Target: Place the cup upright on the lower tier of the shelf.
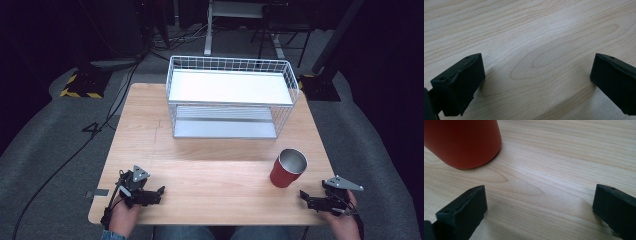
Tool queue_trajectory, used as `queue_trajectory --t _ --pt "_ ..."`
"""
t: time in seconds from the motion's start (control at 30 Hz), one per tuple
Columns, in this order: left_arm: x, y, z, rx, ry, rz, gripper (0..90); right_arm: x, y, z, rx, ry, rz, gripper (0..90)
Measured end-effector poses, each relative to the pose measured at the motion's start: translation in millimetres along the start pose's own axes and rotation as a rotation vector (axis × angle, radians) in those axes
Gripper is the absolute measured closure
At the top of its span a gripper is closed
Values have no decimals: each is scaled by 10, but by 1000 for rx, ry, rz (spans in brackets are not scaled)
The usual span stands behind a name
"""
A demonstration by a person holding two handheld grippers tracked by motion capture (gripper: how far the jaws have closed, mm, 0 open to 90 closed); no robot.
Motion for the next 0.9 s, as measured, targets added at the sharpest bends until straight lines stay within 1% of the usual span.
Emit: queue_trajectory --t 0.1,0.13,0.2,0.4,0.5,0.53,0.6,0.63,0.67,0.73,0.77,0.8,0.9 --pt "-5 -4 5 -2 -2 -1 1 11 -8 -4 8 -7 -6 0" --pt "-5 -5 6 -3 -2 -1 1 38 -22 17 12 3 6 0" --pt "-4 -6 5 -5 -3 -1 1 63 -34 40 15 14 6 0" --pt "-4 -7 5 -4 -3 -1 1 99 -94 80 26 29 23 0" --pt "-5 -6 6 -4 -3 -1 1 119 -114 90 33 34 24 0" --pt "-6 -4 6 -2 -4 -2 1 152 -148 116 36 48 34 0" --pt "-9 -3 10 1 0 -2 1 162 -161 129 39 55 38 0" --pt "-11 -2 11 3 1 -1 1 182 -202 161 47 69 46 0" --pt "-11 -2 11 3 1 -1 1 182 -202 161 47 69 46 0" --pt "-12 -3 13 2 2 0 1 197 -274 205 61 88 64 0" --pt "-12 -3 13 2 2 0 1 197 -274 205 61 88 64 0" --pt "-11 -2 11 3 0 -1 1 207 -321 237 72 100 70 0" --pt "-11 -2 12 3 1 -1 1 218 -361 267 84 109 73 0"
Point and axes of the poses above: each handheld gripper's, and its own axes: x roughly backward along the jaws, z roughly out of its top, y roughly to its right, the point moved 8 cm from there along -x, roughly forward along the jaws, and after that the axes turned 1 degree about -y, right-handed, at the moved point
